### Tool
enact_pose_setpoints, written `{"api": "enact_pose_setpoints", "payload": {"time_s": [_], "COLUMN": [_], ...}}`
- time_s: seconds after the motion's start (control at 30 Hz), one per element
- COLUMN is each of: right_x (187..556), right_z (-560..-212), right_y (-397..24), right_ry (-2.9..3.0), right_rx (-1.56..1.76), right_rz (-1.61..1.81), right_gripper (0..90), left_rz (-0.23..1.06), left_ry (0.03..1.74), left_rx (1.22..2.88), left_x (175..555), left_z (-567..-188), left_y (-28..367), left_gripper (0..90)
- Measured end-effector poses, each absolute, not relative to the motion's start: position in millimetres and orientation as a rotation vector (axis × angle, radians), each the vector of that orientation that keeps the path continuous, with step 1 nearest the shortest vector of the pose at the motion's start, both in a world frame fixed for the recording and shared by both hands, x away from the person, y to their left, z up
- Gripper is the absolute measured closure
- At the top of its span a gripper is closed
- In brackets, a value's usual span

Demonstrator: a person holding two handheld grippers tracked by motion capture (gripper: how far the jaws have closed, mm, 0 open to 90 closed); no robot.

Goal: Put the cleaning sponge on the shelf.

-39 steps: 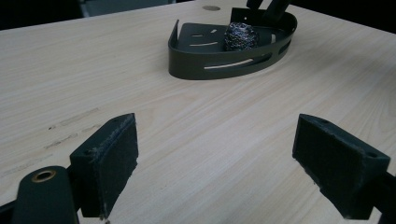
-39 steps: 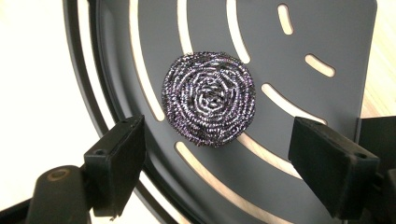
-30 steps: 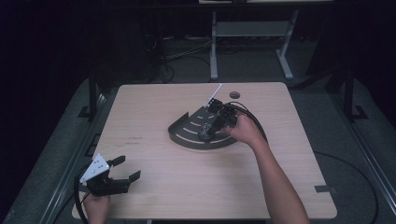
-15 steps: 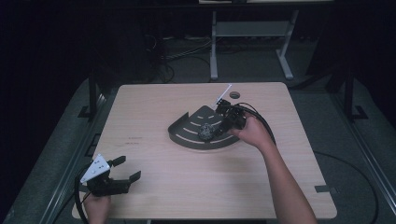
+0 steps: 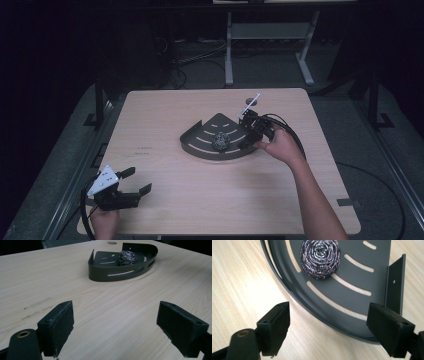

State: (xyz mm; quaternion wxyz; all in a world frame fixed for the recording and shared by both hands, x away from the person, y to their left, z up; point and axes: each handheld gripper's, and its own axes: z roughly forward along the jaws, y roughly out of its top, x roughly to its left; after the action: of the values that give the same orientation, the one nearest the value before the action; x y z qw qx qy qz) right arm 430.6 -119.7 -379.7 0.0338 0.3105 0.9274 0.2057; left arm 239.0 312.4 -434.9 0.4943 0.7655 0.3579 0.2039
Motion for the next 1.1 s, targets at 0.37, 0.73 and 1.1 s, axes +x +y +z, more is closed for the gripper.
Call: {"api": "enact_pose_setpoints", "payload": {"time_s": [0.37,0.73,1.1], "right_x": [419,410,399], "right_z": [-382,-381,-388], "right_y": [-134,-143,-156], "right_ry": [2.853,2.86,2.855], "right_rx": [0.958,0.959,0.969], "right_rz": [0.627,0.611,0.636], "right_gripper": [18.5,18.5,18.6], "left_rz": [0.494,0.496,0.495], "left_ry": [0.867,0.867,0.866], "left_rx": [1.863,1.867,1.868], "left_x": [239,239,239], "left_z": [-435,-435,-436], "left_y": [312,312,311], "left_gripper": [13.7,13.7,13.7]}}
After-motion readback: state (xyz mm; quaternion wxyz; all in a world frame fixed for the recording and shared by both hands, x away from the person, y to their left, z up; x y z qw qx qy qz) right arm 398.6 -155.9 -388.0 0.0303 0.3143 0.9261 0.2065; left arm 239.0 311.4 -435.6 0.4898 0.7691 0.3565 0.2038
